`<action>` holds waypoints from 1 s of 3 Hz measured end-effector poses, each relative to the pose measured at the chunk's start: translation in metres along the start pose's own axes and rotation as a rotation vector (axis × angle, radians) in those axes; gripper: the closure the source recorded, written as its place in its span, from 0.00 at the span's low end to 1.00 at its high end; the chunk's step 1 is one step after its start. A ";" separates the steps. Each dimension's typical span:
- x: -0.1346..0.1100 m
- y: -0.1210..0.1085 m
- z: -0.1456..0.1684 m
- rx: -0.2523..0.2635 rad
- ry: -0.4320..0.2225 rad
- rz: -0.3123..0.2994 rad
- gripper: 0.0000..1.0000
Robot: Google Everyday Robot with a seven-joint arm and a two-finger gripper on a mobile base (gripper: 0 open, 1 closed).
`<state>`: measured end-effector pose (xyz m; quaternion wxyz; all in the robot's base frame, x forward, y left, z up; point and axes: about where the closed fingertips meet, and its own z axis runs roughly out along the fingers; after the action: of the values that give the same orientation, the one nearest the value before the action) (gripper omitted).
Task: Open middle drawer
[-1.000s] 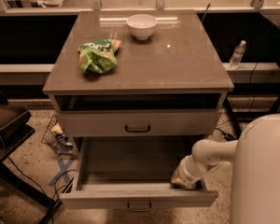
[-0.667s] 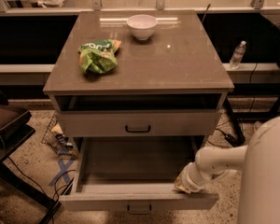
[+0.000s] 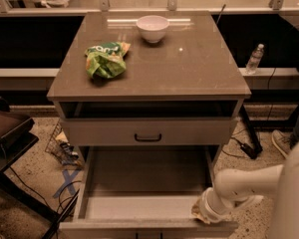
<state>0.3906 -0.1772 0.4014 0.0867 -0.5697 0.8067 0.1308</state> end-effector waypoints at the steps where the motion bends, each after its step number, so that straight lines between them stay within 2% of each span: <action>1: 0.002 0.003 -0.001 -0.006 0.003 0.003 1.00; 2: 0.003 0.004 -0.001 -0.008 0.003 0.003 0.82; 3: 0.003 0.005 0.000 -0.010 0.004 0.003 0.60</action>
Offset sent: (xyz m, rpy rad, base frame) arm -0.0036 -0.0017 0.0008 -0.0006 0.0075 -0.0007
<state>0.3854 -0.1782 0.4010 0.0821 -0.5693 0.8069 0.1341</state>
